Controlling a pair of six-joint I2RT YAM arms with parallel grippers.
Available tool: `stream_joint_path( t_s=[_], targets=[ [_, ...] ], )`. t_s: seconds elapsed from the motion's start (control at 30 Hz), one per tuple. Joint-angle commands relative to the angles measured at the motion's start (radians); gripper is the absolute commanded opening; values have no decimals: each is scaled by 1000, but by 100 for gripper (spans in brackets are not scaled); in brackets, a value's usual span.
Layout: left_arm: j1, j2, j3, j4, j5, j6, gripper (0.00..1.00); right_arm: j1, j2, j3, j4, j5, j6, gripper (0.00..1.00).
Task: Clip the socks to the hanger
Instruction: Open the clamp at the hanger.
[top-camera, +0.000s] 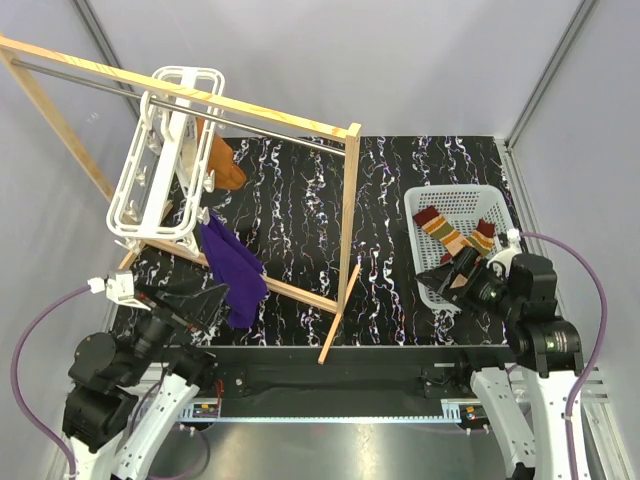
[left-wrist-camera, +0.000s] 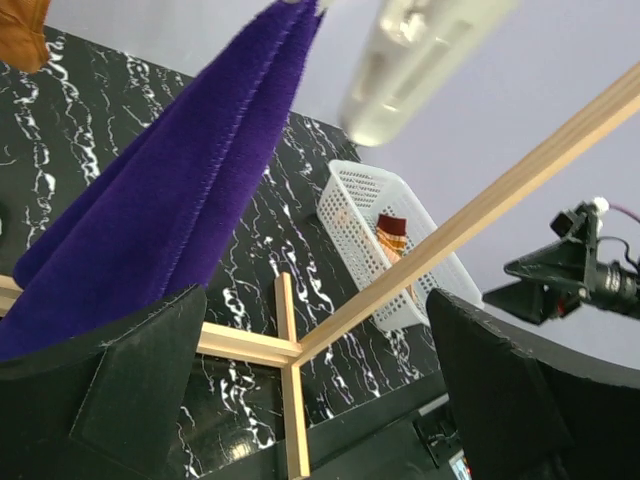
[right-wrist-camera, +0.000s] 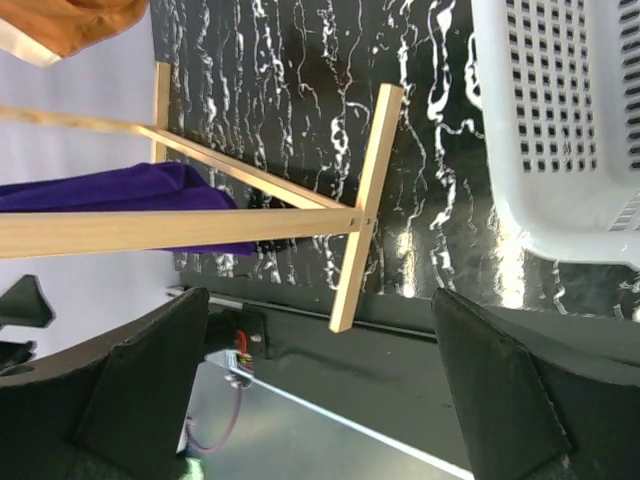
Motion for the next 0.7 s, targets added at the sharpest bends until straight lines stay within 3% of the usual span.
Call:
stream_joint_path(
  t_s=[0.0, 0.23, 0.5, 0.67],
  targets=[
    [-4, -95, 40, -13, 74, 31, 99, -4, 69, 73, -25, -15, -148, 100],
    [-6, -140, 87, -24, 68, 74, 99, -4, 167, 264, -91, -101, -305, 100],
    [-6, -13, 86, -58, 80, 74, 96, 11, 263, 374, -36, -316, -276, 100],
    [-4, 107, 50, -7, 175, 45, 95, 178, 335, 376, -9, -182, -261, 100]
  ],
)
